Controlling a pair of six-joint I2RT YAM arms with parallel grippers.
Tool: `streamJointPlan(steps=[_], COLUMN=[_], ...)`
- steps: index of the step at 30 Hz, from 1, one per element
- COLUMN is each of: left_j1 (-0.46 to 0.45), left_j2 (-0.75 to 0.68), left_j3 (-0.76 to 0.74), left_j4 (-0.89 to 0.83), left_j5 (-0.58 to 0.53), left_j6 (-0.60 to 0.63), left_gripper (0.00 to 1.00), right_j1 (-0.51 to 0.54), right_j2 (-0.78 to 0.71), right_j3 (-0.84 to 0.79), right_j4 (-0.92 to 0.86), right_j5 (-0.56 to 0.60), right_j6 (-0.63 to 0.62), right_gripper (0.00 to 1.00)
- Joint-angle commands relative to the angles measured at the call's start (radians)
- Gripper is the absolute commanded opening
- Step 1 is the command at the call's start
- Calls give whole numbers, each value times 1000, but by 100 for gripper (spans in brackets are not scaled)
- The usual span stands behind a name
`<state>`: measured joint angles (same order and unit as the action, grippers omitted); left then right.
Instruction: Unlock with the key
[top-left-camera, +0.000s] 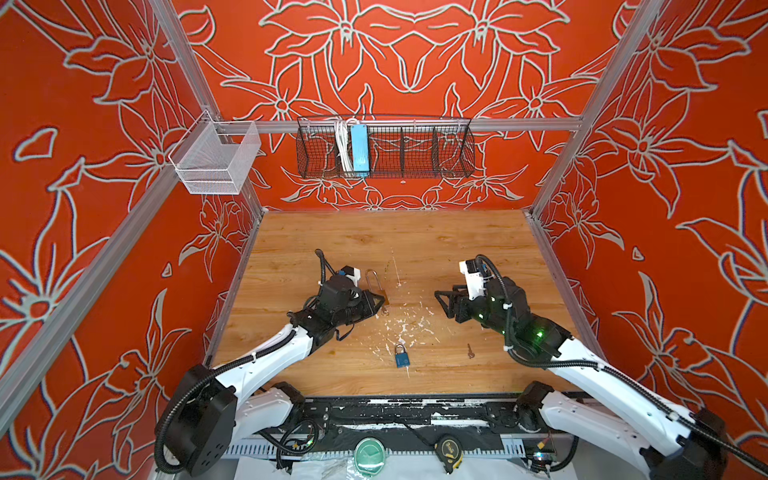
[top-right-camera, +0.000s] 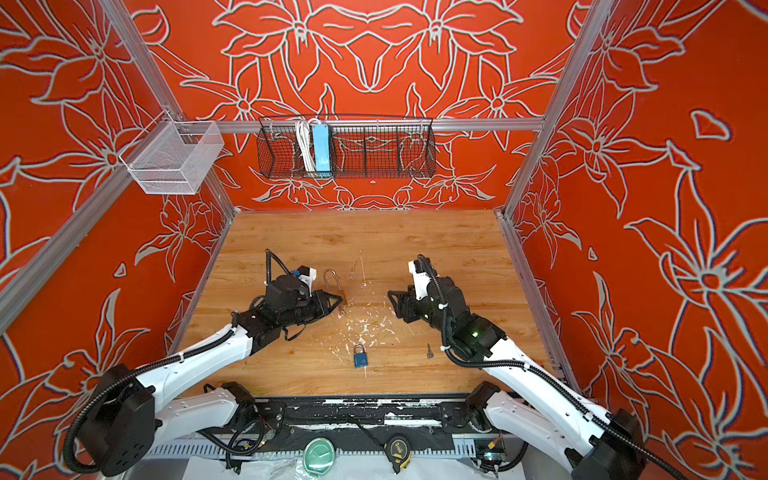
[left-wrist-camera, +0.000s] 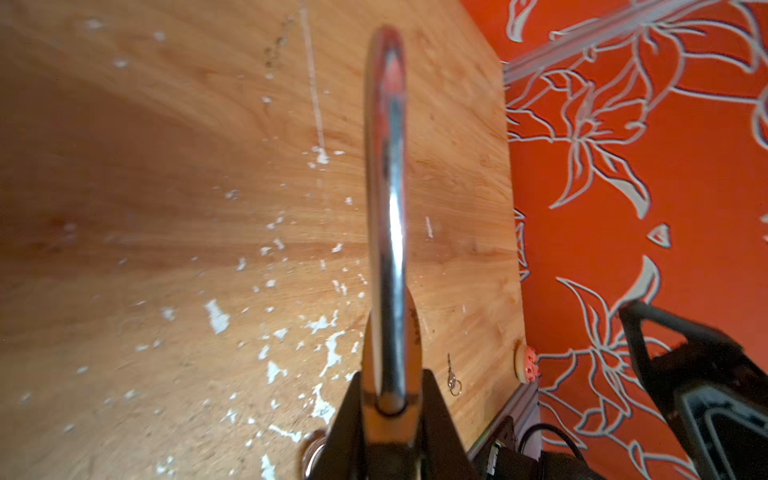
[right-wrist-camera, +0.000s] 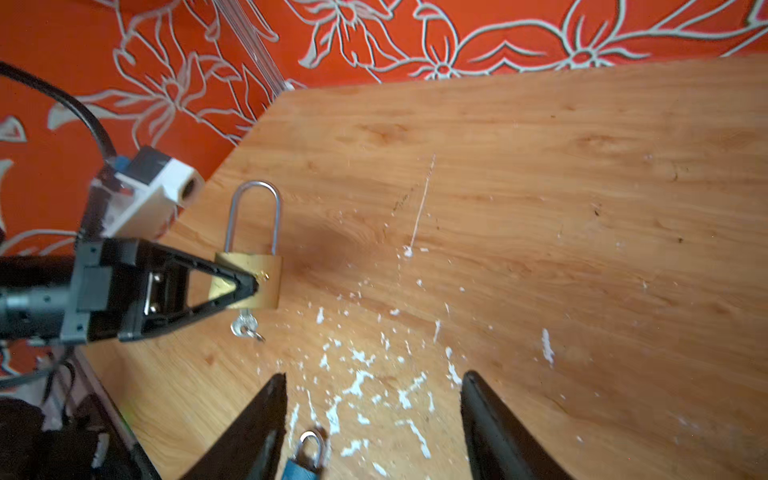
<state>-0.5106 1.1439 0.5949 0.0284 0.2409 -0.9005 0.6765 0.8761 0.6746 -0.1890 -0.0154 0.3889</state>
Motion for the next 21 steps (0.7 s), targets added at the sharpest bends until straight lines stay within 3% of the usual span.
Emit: streamJointPlan(steps=[1, 6, 10, 14, 18, 21], left_j1=[0, 4, -2, -11, -43, -92], left_j2=[-16, 42, 67, 36, 9, -12], left_j3=[82, 205, 158, 66, 63, 83], left_j4=[-70, -168, 11, 162, 192, 170], left_j5=[-100, -38, 79, 73, 89, 35], left_j6=[-50, -9, -140, -228, -189, -149], left_gripper=[0, 0, 0, 0, 0, 0], right_j1=[16, 39, 77, 116, 183, 242], right_j2=[-16, -39, -68, -64, -27, -20], right_j3=[-18, -44, -96, -126, -99, -95], right_j4=[-97, -53, 13, 50, 53, 88], right_j5=[70, 42, 48, 71, 113, 161], right_j6=[-42, -39, -25, -2, -19, -28], right_gripper=[68, 68, 68, 68, 68, 68])
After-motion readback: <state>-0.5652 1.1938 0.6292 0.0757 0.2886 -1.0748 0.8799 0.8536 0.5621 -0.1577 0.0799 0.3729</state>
